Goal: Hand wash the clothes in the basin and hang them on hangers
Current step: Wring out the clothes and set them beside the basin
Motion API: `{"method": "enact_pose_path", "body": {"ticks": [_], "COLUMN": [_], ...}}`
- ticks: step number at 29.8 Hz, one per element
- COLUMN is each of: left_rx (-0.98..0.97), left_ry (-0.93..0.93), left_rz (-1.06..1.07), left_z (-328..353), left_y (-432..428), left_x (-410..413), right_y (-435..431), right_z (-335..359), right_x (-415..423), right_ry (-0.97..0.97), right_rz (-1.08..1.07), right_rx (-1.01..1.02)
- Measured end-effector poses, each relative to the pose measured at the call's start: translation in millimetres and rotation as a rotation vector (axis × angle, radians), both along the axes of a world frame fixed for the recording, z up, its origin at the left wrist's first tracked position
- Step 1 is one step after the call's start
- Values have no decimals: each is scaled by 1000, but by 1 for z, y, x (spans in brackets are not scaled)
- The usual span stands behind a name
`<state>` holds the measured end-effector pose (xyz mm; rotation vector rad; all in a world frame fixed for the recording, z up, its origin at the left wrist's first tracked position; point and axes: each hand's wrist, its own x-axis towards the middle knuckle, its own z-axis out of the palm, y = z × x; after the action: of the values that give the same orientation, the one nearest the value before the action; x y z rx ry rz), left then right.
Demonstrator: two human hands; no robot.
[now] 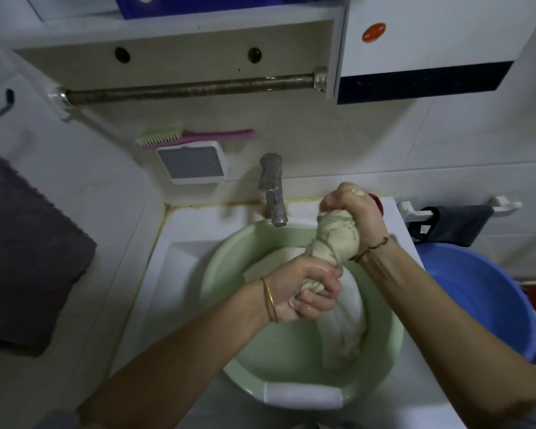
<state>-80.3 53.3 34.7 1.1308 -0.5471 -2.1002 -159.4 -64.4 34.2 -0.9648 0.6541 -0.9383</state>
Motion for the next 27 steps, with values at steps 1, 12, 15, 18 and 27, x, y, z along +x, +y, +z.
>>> {"method": "enact_pose_path", "body": {"ticks": [1, 12, 15, 18, 27], "left_rx": [-2, -228, -391, -715, -1501], "left_ry": [24, -841, -984, -1096, -2011], "left_rz": [-10, 344, 276, 220, -164], "left_z": [1, -2, -4, -12, -9], "left_y": [-1, -6, 1, 12, 11], "left_x": [3, 31, 35, 39, 62], "right_y": [-1, 17, 23, 20, 19], "right_z": [-3, -51, -53, -56, -60], "right_x": [0, -38, -29, -26, -21], "right_ry": [-29, -138, -90, -31, 371], "right_rz": [0, 534, 396, 269, 340], "right_rx": [26, 371, 570, 794, 995]}}
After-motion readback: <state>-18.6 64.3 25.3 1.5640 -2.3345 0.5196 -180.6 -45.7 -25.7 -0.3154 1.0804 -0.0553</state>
